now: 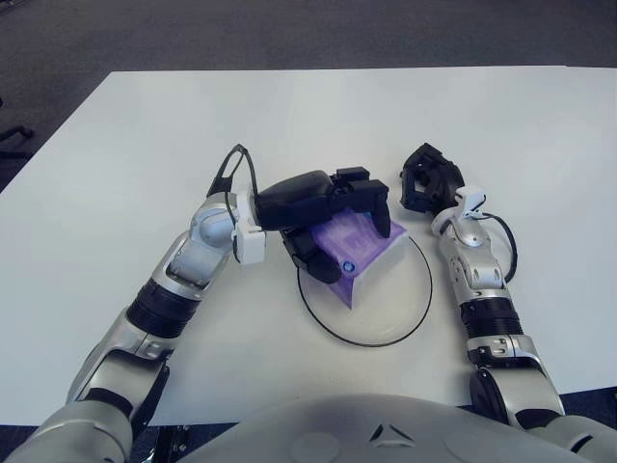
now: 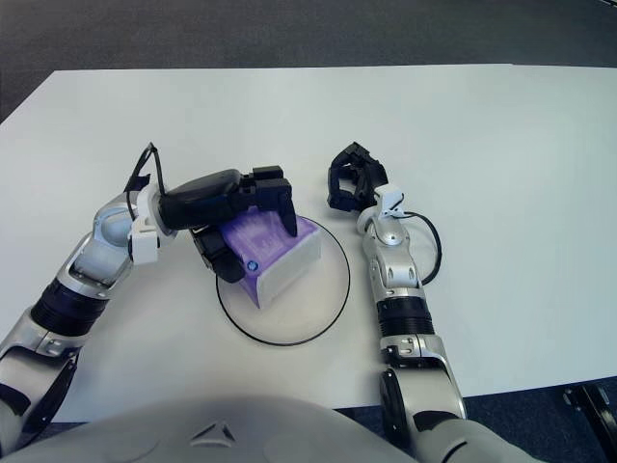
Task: Put the tissue paper into the plate.
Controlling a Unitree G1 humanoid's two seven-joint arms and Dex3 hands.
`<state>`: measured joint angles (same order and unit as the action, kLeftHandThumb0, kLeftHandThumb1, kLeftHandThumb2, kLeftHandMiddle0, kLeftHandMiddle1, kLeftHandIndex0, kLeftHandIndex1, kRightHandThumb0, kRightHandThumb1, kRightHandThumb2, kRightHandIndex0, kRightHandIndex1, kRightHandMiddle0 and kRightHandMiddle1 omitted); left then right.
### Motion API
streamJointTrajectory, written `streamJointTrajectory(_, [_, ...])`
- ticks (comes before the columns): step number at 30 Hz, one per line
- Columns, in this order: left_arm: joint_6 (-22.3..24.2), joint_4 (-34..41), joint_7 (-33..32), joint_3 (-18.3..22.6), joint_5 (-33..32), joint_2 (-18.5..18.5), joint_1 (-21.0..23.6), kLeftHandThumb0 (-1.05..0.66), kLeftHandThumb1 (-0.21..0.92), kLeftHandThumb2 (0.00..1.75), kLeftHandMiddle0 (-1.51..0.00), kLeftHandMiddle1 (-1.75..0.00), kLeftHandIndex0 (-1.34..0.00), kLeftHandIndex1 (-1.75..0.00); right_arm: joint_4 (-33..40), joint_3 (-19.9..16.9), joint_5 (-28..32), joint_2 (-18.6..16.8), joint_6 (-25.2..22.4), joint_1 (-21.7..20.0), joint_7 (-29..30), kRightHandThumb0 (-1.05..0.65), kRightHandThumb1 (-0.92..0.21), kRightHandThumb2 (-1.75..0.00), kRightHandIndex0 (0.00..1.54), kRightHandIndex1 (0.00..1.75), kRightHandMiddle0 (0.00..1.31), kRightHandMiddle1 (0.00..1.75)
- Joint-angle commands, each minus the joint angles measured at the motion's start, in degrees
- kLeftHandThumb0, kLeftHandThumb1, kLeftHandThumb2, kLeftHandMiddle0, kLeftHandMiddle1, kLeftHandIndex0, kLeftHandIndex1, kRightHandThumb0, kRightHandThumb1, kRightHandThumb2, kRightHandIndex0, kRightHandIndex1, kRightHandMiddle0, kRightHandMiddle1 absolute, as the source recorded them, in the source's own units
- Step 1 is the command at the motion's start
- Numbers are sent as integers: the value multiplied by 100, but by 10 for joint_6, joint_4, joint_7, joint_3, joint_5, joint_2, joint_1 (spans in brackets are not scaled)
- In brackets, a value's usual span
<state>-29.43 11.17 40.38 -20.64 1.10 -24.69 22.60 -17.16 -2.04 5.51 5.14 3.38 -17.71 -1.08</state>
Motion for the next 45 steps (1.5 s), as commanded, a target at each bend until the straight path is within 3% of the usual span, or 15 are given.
streamJointTrajectory(1, [-10,-9,19,-6,-6,-4,14,-97,92,80,-7,-76,0,-75,-71,9,-10,-32,-11,64,10,-49,-30,-133,109,175,62,175])
streamJointTrajectory(9, [-18,-19,25,-4,-16,7,5,-104,92,97,-2,-46,0,-33,-96,8,-10,-31,2,53,6,-52,-23,-142,121,175,69,175])
streamJointTrajectory(18, [-18,-29,28,-5,-27,18,2,-105,92,107,0,-16,0,-6,-51,40,-49,-10,-16,68,-1,-52,-22,-142,124,175,69,175])
streamJointTrajectory(22, [-20,-31,31,-5,-31,21,3,-105,92,110,0,-11,0,-2,-49,44,-56,-7,-24,68,-3,-51,-24,-140,123,175,67,175])
streamJointTrajectory(28, [-22,-33,40,0,-52,23,4,-105,92,111,0,-5,0,0,-40,34,-51,-13,-71,62,10,-49,-28,-135,118,175,64,175])
streamJointTrajectory(35, [-29,-34,30,23,-73,25,-9,-105,92,112,0,-2,0,0,-35,19,-34,-32,-72,68,26,-47,-35,-127,107,175,58,175])
streamJointTrajectory(45, [-53,-93,37,95,-107,-12,-7,-105,92,112,-4,-4,0,0,-4,26,-28,-42,-60,86,17,-46,-37,-124,101,175,56,175])
